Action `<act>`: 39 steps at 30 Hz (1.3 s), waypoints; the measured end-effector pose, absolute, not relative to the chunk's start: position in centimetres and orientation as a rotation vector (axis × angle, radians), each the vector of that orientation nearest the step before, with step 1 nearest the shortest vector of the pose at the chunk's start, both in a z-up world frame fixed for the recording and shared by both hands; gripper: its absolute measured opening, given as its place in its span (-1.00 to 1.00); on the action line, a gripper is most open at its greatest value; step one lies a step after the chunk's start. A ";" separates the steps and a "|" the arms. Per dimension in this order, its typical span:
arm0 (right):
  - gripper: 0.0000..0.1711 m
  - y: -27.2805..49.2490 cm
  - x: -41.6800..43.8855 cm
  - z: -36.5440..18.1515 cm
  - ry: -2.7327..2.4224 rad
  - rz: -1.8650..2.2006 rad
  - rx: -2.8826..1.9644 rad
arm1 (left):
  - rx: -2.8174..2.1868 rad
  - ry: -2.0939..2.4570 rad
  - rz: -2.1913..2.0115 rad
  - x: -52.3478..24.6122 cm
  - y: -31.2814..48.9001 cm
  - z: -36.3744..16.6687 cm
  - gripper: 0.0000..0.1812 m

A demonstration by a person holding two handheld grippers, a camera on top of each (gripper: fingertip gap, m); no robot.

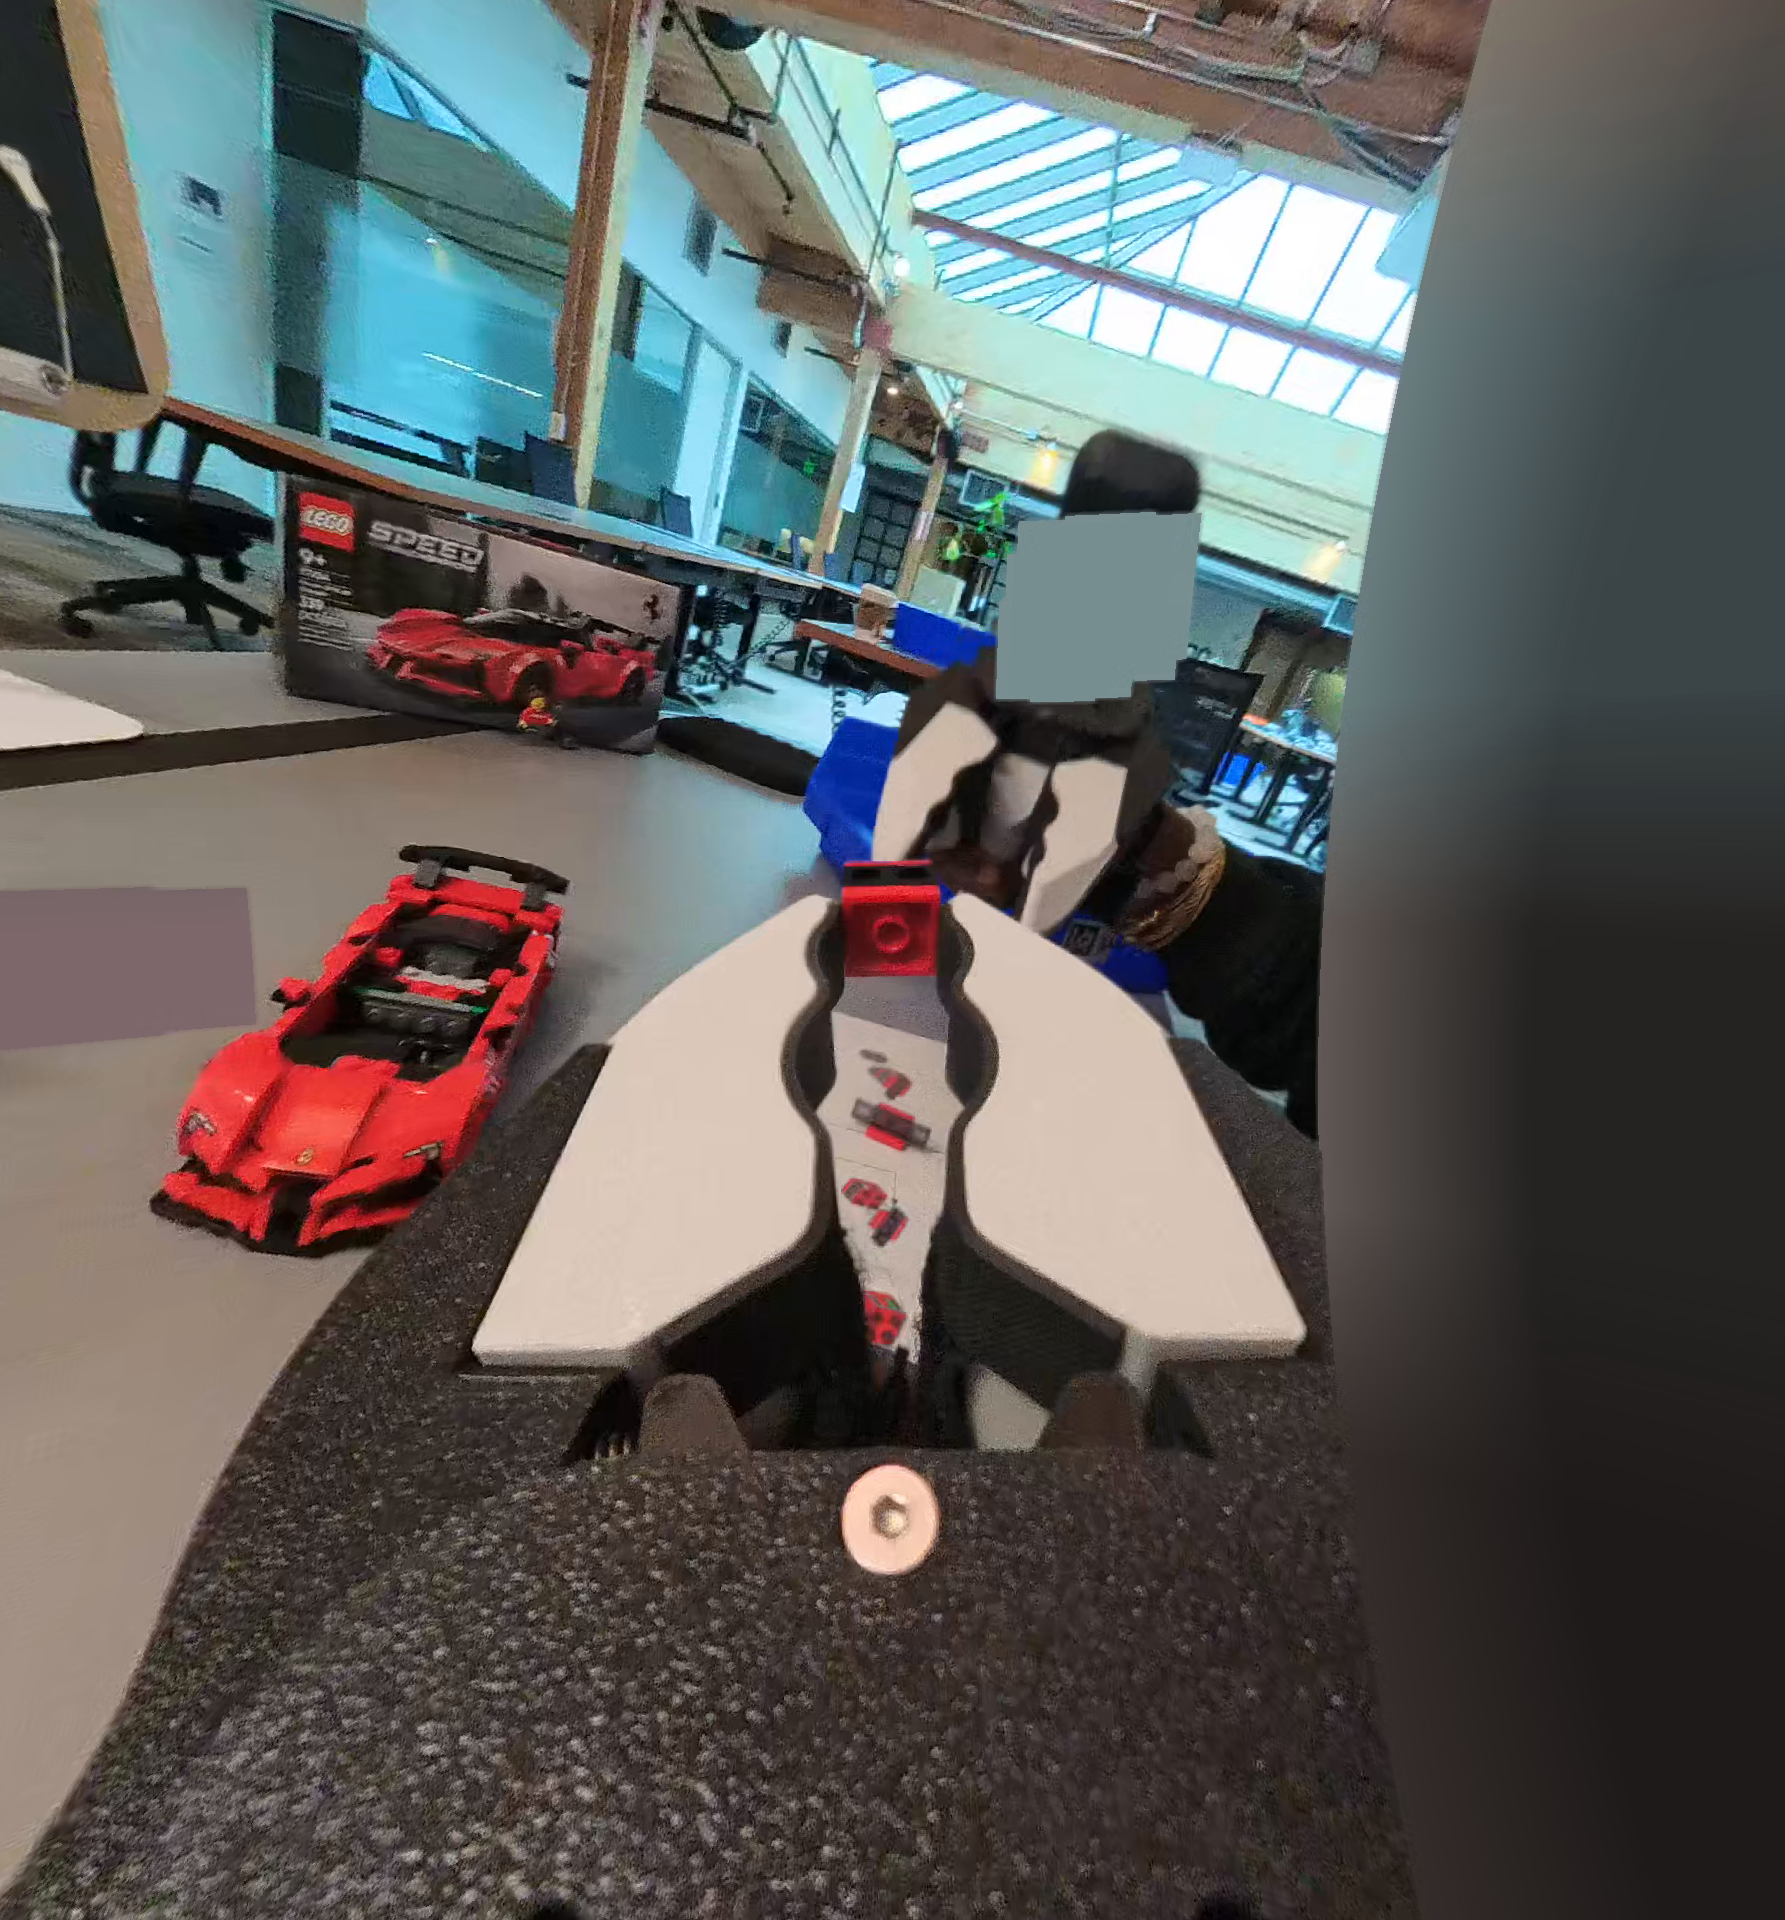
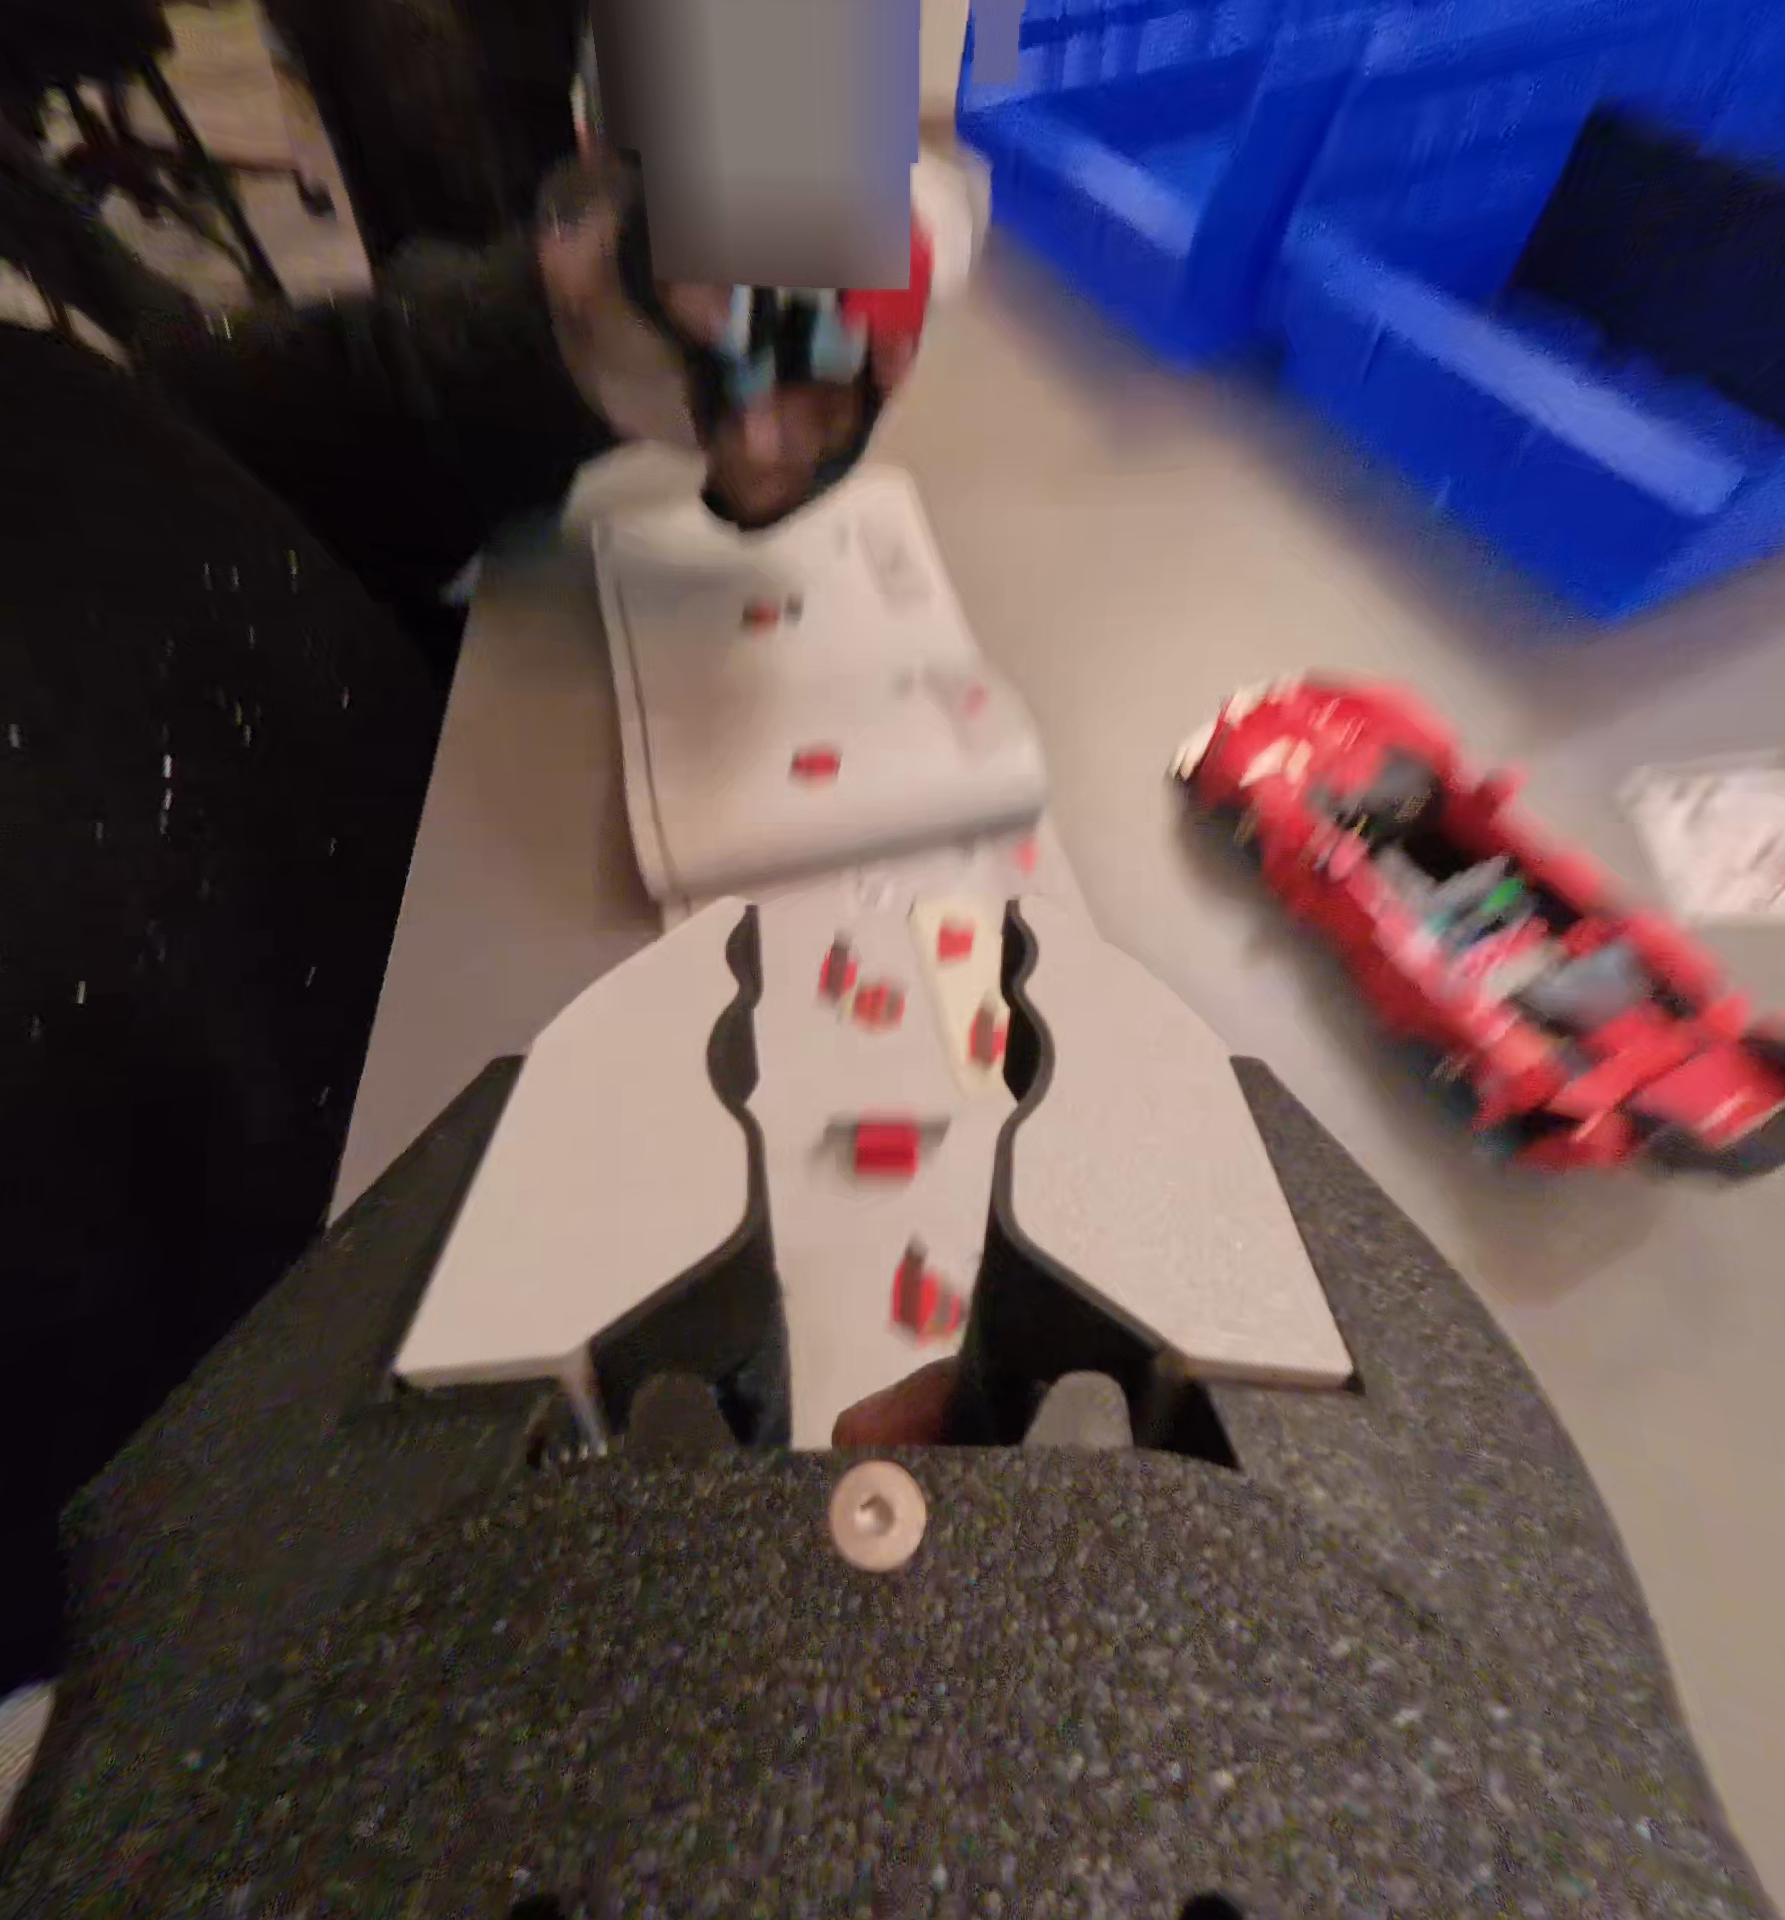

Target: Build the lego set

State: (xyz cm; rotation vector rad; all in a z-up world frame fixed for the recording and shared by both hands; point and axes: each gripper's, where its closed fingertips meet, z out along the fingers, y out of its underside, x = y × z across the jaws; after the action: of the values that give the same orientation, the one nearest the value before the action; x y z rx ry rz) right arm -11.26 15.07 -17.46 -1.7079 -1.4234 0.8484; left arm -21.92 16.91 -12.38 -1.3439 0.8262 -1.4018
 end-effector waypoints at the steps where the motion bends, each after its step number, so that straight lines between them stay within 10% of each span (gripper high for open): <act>1: -0.45 14.5 -10.4 -19.1 -1.447 0.840 -1.777 | -1.331 0.831 -1.429 -21.9 16.6 -12.5 -0.82; 39: -0.81 14.7 -9.9 -24.8 -1.422 0.804 -1.824 | -1.340 0.934 -1.495 -20.4 15.1 -15.5 -0.82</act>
State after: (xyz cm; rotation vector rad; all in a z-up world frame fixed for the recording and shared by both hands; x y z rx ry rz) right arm -9.91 14.66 -24.81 -1.8243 -1.4216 0.8043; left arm -20.38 15.10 -15.46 -1.3404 0.9337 -1.4946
